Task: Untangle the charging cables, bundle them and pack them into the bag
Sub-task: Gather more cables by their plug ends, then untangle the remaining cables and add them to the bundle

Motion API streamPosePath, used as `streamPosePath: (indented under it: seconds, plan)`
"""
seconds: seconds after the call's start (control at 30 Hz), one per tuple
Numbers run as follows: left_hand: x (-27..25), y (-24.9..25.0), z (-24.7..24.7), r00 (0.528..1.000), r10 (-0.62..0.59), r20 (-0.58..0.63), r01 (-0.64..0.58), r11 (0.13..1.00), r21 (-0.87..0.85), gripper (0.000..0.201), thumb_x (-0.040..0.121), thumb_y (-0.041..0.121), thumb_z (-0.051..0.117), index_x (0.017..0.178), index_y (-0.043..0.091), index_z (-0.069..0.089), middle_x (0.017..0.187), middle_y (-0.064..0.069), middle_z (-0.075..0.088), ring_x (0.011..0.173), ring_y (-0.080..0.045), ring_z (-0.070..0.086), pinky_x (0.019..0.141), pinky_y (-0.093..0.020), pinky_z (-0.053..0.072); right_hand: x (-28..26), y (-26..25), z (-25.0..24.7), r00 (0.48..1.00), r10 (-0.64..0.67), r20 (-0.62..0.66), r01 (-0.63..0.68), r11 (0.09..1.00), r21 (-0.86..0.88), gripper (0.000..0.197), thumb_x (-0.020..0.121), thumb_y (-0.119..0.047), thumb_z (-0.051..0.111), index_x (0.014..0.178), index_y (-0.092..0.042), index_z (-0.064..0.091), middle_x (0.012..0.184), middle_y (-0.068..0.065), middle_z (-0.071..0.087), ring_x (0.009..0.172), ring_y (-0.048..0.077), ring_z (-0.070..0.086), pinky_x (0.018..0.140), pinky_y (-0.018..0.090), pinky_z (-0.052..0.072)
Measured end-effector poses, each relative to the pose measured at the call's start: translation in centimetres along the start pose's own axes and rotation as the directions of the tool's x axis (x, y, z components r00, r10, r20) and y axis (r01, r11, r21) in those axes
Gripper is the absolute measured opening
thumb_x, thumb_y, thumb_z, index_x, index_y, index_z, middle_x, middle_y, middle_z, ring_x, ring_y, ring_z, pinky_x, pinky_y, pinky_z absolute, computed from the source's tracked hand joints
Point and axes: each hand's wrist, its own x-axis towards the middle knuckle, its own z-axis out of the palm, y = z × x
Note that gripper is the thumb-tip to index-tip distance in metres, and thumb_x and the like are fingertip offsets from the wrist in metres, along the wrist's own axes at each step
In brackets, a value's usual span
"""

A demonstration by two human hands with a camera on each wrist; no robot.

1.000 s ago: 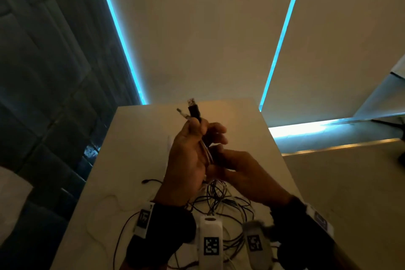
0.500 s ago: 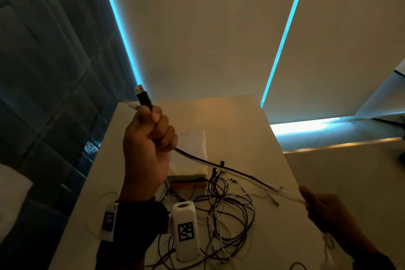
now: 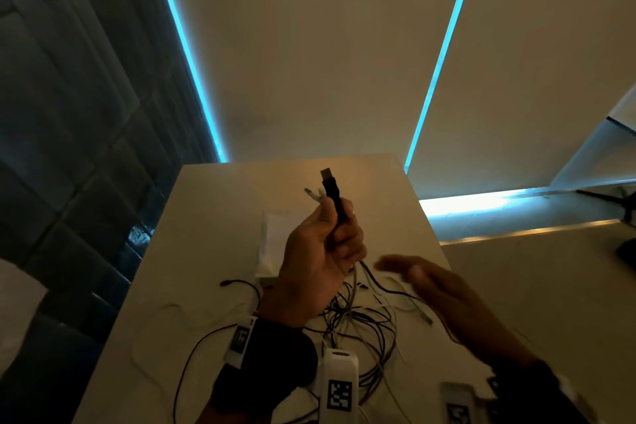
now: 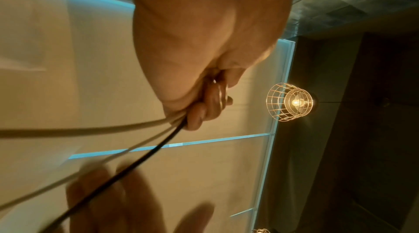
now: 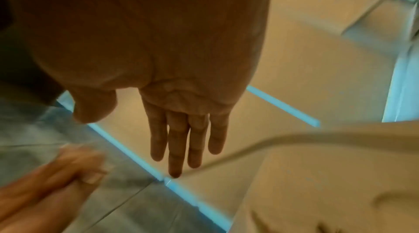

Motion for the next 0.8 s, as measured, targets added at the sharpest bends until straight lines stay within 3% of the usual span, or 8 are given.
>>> streamPosePath:
  seconds: [0.13,0.27,0.37,0.43,0.53,0.57,0.7,0.8]
  plan:
    - [-0.1,0.1,-0.1,0.998,0.039,-0.041,-0.04,0.998,-0.041,0.033,0.098,0.032,0.032,0.074,0.013,0.043,0.058,0.0,0.04,0.049,-0.013,0.038,0.051,-0.026,0.038,1.9,-0.9,3.3,0.993,-0.092,0.075,0.074,0.972,0.222,0.037,0.093,-0.04,0.051,0.067,-0.014,0.058,0.059,0.007,0.051,0.052,0.017,0.049,0.053,0.024,0.043]
    - [-0.1,1.2,-1.0,0.981,0.159,-0.111,-0.169,0.982,-0.085,0.034,0.1,0.028,0.029,0.071,0.014,0.041,0.05,0.007,0.03,0.041,-0.006,0.023,0.043,-0.022,0.02,1.0,2.3,2.3,0.989,0.004,0.144,-0.032,0.981,0.192,0.043,0.097,-0.04,0.047,0.058,-0.02,0.048,0.055,0.002,0.041,0.052,0.015,0.037,0.054,0.024,0.035]
    - [-0.1,2.0,-2.1,0.965,0.223,-0.141,-0.237,0.968,-0.087,0.036,0.101,0.028,0.028,0.07,0.016,0.042,0.05,0.008,0.028,0.041,-0.005,0.02,0.043,-0.023,0.016,-0.9,7.4,0.8,0.946,0.284,0.156,-0.3,0.949,0.094,0.044,0.095,-0.04,0.047,0.056,-0.021,0.053,0.053,-0.003,0.045,0.049,0.013,0.04,0.055,0.024,0.036]
    - [-0.1,2.3,-2.6,0.964,0.219,-0.15,-0.233,0.969,-0.085,0.037,0.101,0.028,0.027,0.07,0.016,0.042,0.05,0.008,0.028,0.041,-0.005,0.021,0.043,-0.023,0.016,-2.1,11.7,-0.9,0.824,0.528,0.208,-0.513,0.85,-0.121,0.045,0.093,-0.042,0.052,0.056,-0.017,0.06,0.05,-0.003,0.052,0.043,0.01,0.046,0.054,0.022,0.041]
    - [-0.1,2.5,-2.7,0.971,0.19,-0.145,-0.204,0.975,-0.086,0.037,0.102,0.027,0.026,0.07,0.015,0.043,0.05,0.008,0.029,0.04,-0.005,0.021,0.041,-0.021,0.019,-3.2,17.5,-3.3,0.533,0.826,0.181,-0.67,0.543,-0.506,0.029,0.092,-0.027,0.06,0.067,-0.015,0.067,0.066,0.001,0.063,0.044,0.006,0.056,0.053,0.02,0.049]
    - [-0.1,2.4,-2.6,0.973,0.182,-0.14,-0.195,0.977,-0.082,0.037,0.101,0.027,0.027,0.07,0.015,0.043,0.05,0.008,0.029,0.04,-0.005,0.021,0.041,-0.021,0.019,-3.3,18.8,-3.7,0.513,0.85,0.121,-0.694,0.494,-0.524,0.022,0.09,-0.024,0.06,0.072,-0.013,0.066,0.07,0.002,0.064,0.048,0.008,0.058,0.055,0.022,0.051]
    - [-0.2,2.2,-2.1,0.982,0.15,-0.112,-0.159,0.985,-0.068,0.036,0.1,0.027,0.029,0.07,0.015,0.043,0.05,0.008,0.029,0.041,-0.005,0.021,0.043,-0.023,0.018,-1.4,21.1,-3.4,0.715,0.671,-0.197,-0.626,0.489,-0.607,0.017,0.092,-0.031,0.058,0.082,-0.017,0.058,0.085,0.001,0.062,0.077,0.016,0.06,0.072,0.028,0.049]
    - [-0.3,2.2,-1.7,0.986,0.14,-0.087,-0.145,0.988,-0.058,0.034,0.099,0.028,0.03,0.071,0.014,0.043,0.05,0.008,0.029,0.041,-0.005,0.021,0.044,-0.023,0.018,0.6,21.9,-2.3,0.772,0.548,-0.321,-0.624,0.563,-0.542,0.023,0.09,-0.038,0.06,0.077,-0.023,0.049,0.084,0.0,0.058,0.075,0.016,0.054,0.067,0.029,0.046]
